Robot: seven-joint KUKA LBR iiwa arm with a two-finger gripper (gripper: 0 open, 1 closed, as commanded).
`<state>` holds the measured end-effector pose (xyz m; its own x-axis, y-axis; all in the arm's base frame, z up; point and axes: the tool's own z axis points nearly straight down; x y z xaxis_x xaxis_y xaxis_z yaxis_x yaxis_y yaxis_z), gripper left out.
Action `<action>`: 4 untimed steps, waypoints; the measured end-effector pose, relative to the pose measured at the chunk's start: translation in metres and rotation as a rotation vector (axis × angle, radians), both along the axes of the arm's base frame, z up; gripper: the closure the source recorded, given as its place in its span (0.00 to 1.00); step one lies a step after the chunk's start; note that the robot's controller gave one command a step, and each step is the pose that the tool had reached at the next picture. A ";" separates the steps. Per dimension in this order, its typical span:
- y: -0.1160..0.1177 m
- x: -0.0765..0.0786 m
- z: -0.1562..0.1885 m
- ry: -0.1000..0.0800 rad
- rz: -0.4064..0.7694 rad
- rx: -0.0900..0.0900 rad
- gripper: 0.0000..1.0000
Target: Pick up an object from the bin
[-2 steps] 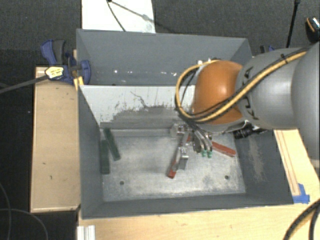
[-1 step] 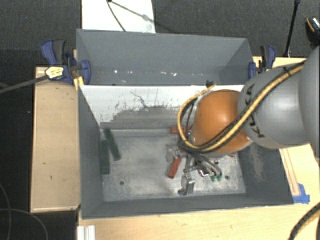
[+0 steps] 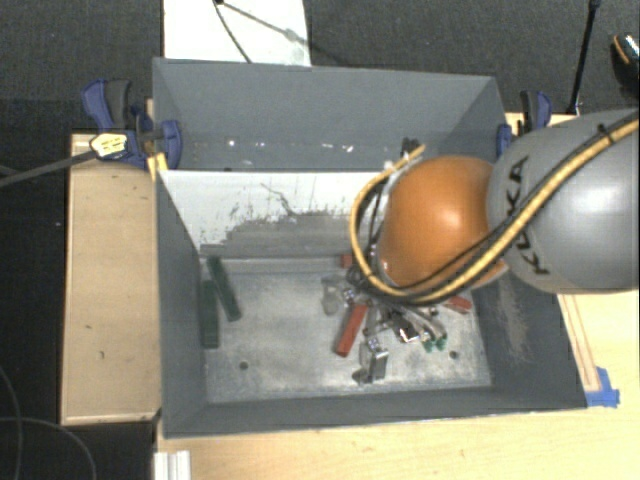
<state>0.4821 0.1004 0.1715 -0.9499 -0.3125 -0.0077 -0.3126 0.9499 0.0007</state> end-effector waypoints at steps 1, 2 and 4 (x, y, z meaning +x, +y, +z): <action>-0.054 0.049 -0.104 0.008 0.264 -0.004 0.00; -0.052 0.050 -0.101 0.005 0.263 -0.003 1.00; -0.060 0.071 0.109 -0.005 0.245 -0.004 1.00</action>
Offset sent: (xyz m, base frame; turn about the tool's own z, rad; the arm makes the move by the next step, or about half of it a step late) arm 0.0488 -0.0520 -0.1015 -0.2678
